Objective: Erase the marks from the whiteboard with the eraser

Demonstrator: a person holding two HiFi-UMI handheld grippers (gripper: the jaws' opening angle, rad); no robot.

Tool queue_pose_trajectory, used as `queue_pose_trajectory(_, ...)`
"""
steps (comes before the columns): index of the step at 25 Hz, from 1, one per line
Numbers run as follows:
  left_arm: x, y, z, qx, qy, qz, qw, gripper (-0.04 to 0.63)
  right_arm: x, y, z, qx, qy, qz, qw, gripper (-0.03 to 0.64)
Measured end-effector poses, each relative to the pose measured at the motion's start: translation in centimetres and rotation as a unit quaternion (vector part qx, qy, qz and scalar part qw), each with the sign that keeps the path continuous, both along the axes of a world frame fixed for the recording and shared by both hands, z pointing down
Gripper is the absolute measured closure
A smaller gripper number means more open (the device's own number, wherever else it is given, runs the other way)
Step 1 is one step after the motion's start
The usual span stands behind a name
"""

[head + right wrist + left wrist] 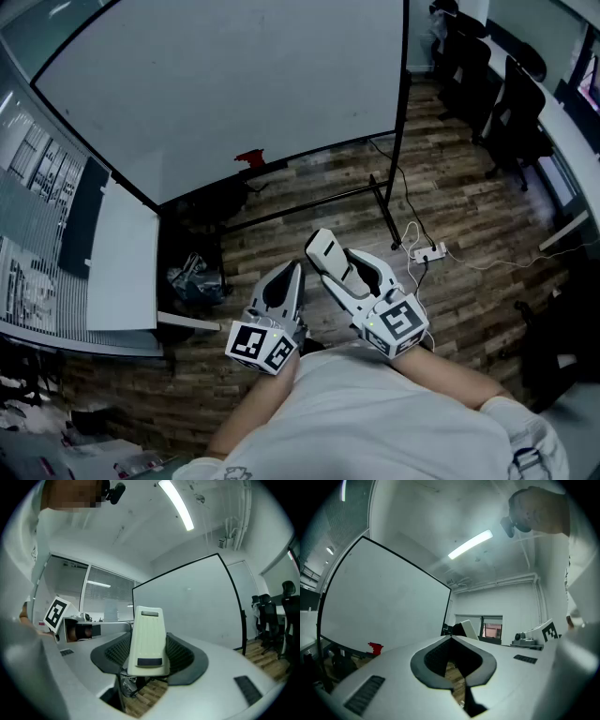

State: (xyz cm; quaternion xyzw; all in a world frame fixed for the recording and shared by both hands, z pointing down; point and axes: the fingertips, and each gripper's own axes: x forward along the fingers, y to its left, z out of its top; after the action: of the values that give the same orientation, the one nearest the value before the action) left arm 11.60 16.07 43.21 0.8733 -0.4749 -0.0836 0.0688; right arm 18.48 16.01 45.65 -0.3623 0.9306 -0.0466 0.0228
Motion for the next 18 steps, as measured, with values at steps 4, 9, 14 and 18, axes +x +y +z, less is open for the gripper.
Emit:
queue_pose_trajectory(4,0.0,-0.5,-0.2,-0.004,0.001,-0.002,1.0000,0.589,-0.2,-0.5,0.0,0.003,0.001,-0.005,1.000,0.374)
queue_pose_trajectory(9,-0.6,-1.2,0.1,-0.005,0.000,-0.004,1.0000,0.589,-0.9,-1.2,0.3,-0.002,0.003,-0.009,1.000,0.374)
queue_pose_trajectory(14,-1.7,-2.2,0.4,-0.013,0.005,-0.010,0.9999,0.589,-2.0,-2.1,0.6,-0.009,0.001,-0.014,1.000,0.374)
queue_pose_trajectory(18,-3.3,-3.2,0.6,-0.017,0.005,-0.016,0.9997,0.589,-3.3,-3.3,0.9,-0.014,0.001,-0.019,1.000,0.374)
